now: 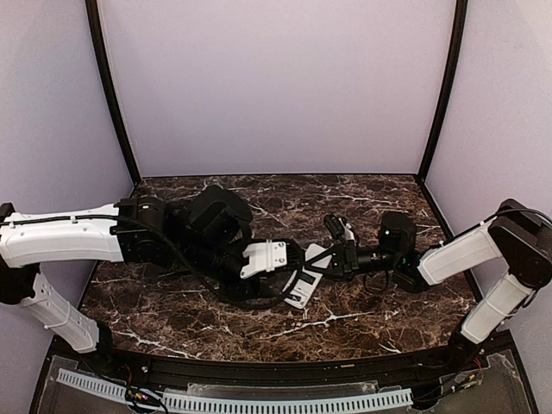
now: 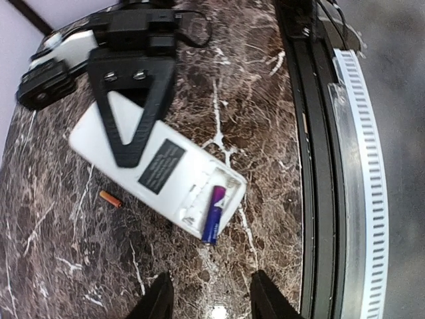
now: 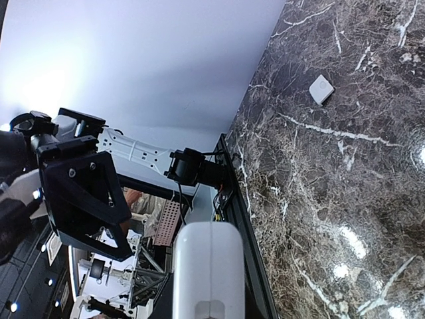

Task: Load the batteries into the remote control
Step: Pick up the battery from the battery compartment.

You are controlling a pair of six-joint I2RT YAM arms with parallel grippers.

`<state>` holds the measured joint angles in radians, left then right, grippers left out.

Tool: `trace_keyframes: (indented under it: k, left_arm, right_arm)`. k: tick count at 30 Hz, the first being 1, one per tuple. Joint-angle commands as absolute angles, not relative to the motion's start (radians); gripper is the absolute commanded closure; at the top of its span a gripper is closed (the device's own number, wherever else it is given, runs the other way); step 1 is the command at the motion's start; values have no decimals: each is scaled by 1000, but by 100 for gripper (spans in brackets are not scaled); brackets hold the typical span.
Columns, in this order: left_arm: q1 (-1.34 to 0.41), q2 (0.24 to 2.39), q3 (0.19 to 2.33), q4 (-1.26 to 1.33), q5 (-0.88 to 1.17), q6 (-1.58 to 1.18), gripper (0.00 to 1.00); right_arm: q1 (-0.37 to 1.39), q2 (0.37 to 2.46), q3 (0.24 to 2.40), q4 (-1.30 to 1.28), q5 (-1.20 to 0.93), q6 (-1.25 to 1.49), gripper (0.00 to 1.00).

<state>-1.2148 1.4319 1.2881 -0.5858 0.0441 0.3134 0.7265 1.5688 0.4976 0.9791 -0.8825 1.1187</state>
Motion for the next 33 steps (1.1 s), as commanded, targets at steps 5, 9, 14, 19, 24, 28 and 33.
trace_keyframes:
  k: [5,9,14,19,24,28,33]
  left_arm:
    - [-1302,1519,1341,-703,-14,566,69]
    - [-1310,1525,1342,-691,-16,591,71]
    - [-1310,1533,1344,-684,-38,601,69]
    - [-1310,1543,1345,-681,-59,607,69]
    - [-1310,1551,1347,-687,-54,614,71]
    - [-1310,1555,1346,-690,-50,620,74]
    - [-1310,1563,1346,-695,-48,621,77]
  right_arm:
    - [759,1551,542,920,-918,1091,100]
    - [773,1560,549,923,-916,1091,100]
    - [791,1570,553,937,-911,1100,100]
    - [806,1581,550,966,-905,1117,100]
    - [813,1582,551,970,-900,1121,100]
    - [816,1584,553,972,-899,1124,100]
    - [817,1586,555,981,-900,1127,100]
